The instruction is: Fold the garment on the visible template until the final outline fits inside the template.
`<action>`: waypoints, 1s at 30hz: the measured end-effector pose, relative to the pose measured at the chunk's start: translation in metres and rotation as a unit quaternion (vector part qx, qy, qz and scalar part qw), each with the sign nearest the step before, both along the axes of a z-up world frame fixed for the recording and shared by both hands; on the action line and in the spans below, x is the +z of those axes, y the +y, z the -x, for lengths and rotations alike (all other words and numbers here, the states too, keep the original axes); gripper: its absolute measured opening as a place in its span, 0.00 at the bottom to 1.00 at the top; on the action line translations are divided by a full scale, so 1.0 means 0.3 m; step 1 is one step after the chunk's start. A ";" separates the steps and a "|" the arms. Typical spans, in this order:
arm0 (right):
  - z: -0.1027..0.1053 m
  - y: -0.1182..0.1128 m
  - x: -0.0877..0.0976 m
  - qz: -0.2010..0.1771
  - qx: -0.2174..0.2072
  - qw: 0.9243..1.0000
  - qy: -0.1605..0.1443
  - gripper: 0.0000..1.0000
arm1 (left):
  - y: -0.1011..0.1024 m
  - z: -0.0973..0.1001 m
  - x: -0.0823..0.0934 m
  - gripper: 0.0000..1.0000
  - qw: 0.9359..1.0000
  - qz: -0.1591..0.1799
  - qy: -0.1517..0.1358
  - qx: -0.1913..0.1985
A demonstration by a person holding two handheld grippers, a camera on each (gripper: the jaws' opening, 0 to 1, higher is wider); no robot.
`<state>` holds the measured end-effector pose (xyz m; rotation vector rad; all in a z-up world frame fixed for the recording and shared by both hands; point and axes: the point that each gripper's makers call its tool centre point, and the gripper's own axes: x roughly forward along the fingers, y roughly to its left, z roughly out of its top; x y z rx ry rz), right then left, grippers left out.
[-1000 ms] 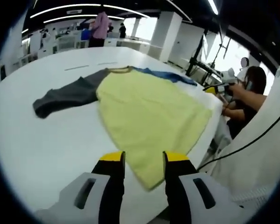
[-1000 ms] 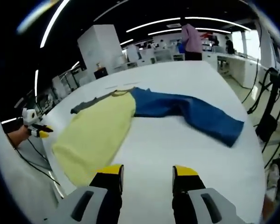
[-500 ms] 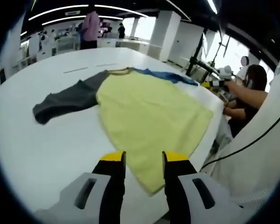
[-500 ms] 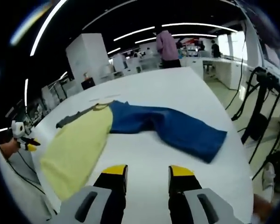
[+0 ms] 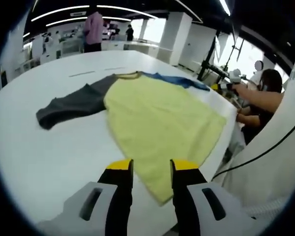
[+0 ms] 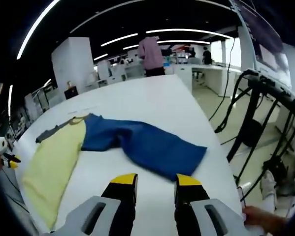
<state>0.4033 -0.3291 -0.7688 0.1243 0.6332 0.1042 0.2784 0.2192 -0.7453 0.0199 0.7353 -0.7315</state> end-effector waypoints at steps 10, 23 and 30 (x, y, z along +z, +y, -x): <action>-0.029 -0.053 -0.019 -0.015 -0.053 0.998 0.008 0.23 | 0.008 -0.003 -0.006 0.27 1.000 -0.002 0.002 0.005; -0.020 -0.034 -0.065 0.005 -0.058 0.997 0.041 0.18 | 0.011 0.001 -0.011 0.27 1.000 -0.003 0.003 0.006; -0.030 -0.027 -0.067 0.031 -0.032 0.998 0.048 0.10 | 0.014 0.002 -0.017 0.26 1.000 -0.004 0.005 0.005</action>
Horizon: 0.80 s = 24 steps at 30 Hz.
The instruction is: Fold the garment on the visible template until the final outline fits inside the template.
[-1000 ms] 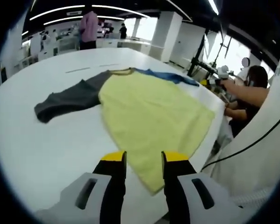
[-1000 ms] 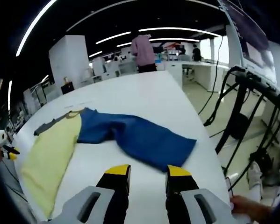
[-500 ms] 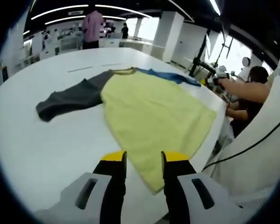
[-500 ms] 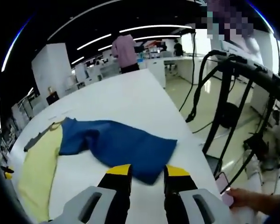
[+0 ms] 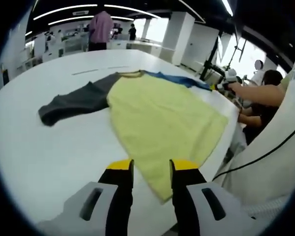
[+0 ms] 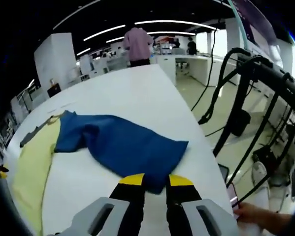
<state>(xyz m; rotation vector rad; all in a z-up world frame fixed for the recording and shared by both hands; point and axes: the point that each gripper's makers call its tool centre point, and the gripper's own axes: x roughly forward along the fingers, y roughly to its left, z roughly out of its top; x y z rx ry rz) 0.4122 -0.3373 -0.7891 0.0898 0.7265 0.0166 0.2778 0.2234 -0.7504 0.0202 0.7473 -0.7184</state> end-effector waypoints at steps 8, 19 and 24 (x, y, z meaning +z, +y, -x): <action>-0.007 0.004 -0.008 0.023 0.030 0.999 0.011 0.00 | 0.002 0.001 -0.004 0.25 1.000 -0.002 0.001 -0.002; 0.001 -0.010 -0.011 0.033 0.040 0.998 0.022 0.00 | 0.002 0.009 -0.005 0.25 1.000 -0.003 0.003 -0.004; 0.008 -0.034 -0.009 0.042 0.039 0.998 0.029 0.00 | 0.004 0.014 -0.007 0.25 1.000 -0.003 0.004 -0.002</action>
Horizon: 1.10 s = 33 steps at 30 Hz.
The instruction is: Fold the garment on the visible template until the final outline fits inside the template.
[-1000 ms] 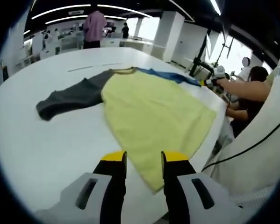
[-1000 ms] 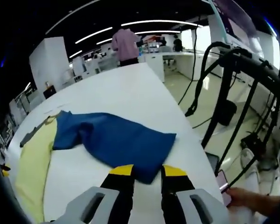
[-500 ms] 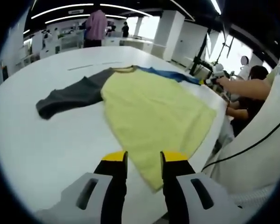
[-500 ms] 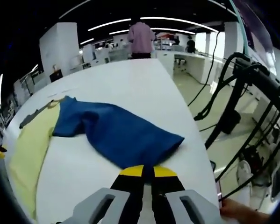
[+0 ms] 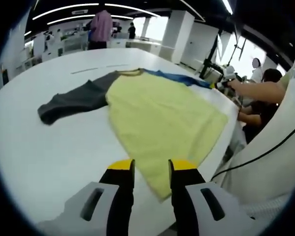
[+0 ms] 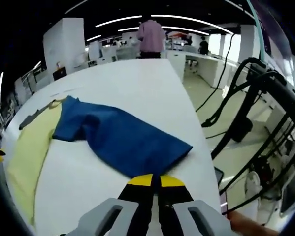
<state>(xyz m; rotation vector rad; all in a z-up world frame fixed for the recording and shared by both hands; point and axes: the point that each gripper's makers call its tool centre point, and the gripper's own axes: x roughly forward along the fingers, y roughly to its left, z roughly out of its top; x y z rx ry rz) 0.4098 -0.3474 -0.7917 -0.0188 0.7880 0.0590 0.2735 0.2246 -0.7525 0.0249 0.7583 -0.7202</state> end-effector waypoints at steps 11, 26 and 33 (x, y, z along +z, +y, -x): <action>0.003 -0.054 0.009 0.020 0.003 1.000 0.012 0.00 | -0.007 0.002 -0.003 0.24 1.000 -0.003 0.001 -0.003; 0.005 -0.079 0.014 0.030 0.009 0.999 0.021 0.00 | -0.011 0.014 -0.009 0.24 1.000 -0.005 0.004 -0.001; -0.013 -0.057 0.070 0.021 0.016 1.000 -0.001 0.00 | -0.016 0.018 -0.007 0.24 1.000 -0.003 0.002 -0.002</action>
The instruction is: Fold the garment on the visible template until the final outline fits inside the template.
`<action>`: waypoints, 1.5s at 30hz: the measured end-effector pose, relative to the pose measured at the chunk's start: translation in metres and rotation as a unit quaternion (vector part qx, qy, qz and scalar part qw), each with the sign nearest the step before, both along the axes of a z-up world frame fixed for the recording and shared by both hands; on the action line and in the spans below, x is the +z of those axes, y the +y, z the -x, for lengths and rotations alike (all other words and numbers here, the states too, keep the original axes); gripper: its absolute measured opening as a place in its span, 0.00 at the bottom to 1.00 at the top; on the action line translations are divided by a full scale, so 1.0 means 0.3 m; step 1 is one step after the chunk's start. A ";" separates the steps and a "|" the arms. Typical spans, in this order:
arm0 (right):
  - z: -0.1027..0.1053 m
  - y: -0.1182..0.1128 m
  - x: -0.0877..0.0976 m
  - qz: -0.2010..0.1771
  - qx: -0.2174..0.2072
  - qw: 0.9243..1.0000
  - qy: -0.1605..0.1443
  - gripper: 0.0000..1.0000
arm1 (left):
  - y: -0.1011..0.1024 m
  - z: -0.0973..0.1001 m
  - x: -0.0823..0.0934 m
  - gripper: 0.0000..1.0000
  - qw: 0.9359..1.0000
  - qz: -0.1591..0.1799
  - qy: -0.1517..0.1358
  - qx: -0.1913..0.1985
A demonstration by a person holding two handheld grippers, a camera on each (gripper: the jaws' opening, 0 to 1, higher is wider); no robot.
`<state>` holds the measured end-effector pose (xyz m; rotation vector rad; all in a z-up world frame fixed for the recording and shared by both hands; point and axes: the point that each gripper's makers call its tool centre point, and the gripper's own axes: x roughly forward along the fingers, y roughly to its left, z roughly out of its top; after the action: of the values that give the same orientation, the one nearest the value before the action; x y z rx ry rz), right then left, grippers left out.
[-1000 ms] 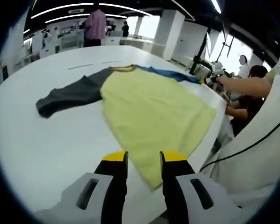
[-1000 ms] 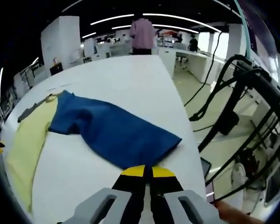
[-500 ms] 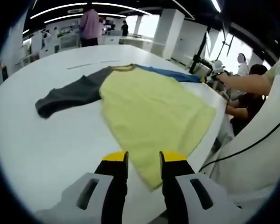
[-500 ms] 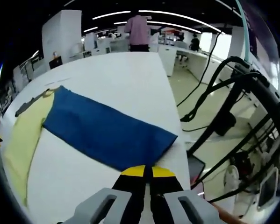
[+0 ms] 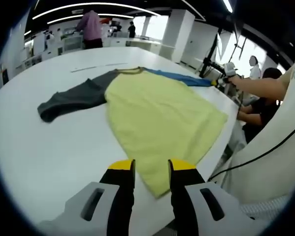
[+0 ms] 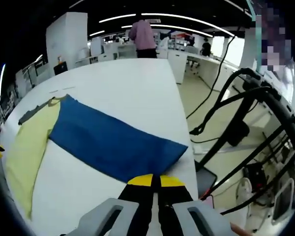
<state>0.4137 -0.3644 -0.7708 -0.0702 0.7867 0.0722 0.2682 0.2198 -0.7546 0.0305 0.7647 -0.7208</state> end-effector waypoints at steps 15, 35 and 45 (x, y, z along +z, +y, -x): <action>-0.079 0.091 0.145 -0.014 0.039 0.998 -0.052 0.00 | -0.020 -0.007 0.007 0.24 1.000 0.006 -0.005 -0.003; -0.127 0.202 0.230 -0.008 0.086 0.994 -0.062 0.00 | -0.012 -0.001 0.023 0.23 1.000 0.014 -0.012 0.001; -0.158 0.280 0.269 -0.010 0.113 0.991 -0.068 0.00 | -0.007 -0.004 0.031 0.23 1.000 0.020 -0.017 0.001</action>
<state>0.4610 -0.2804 -0.6902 -0.1431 0.6390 0.2871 0.2695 0.2179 -0.7455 0.0060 0.7175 -0.7309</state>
